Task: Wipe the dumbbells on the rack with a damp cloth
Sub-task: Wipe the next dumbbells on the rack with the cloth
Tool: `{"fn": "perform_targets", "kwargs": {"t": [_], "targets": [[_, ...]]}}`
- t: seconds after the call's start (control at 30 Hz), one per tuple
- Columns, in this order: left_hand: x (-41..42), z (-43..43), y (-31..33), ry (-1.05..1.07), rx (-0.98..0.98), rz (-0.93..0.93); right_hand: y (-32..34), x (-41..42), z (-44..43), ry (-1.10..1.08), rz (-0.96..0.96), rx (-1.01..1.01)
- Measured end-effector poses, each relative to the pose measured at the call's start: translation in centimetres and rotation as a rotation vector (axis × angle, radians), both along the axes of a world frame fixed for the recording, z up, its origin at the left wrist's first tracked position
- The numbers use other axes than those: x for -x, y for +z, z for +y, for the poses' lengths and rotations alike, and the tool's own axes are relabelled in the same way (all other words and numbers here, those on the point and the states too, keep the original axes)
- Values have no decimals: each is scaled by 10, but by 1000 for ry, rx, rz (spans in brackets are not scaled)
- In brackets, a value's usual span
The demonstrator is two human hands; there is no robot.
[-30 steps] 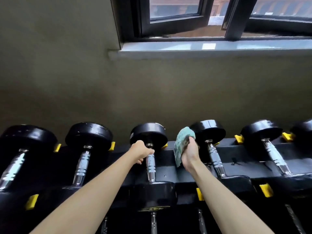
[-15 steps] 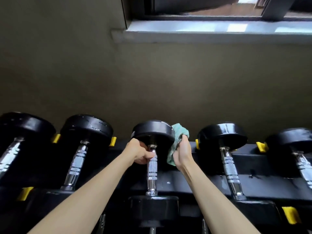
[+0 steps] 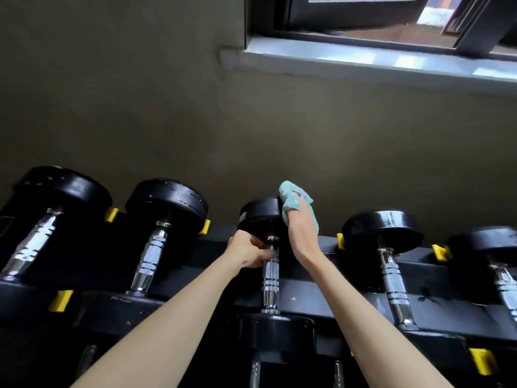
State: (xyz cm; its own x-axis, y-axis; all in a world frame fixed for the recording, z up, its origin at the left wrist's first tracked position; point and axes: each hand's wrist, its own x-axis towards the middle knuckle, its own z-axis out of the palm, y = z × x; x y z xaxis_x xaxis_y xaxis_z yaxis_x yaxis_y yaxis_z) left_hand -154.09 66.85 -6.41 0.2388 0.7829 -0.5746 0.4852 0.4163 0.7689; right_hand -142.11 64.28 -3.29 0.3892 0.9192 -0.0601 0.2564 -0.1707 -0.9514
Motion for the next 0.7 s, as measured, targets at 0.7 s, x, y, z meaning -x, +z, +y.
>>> {"fn": "perform_targets", "kwargs": {"t": [0.7], "targets": [[45, -8, 7, -320, 307, -293, 57, 70, 89, 1044, -1050, 629]]}}
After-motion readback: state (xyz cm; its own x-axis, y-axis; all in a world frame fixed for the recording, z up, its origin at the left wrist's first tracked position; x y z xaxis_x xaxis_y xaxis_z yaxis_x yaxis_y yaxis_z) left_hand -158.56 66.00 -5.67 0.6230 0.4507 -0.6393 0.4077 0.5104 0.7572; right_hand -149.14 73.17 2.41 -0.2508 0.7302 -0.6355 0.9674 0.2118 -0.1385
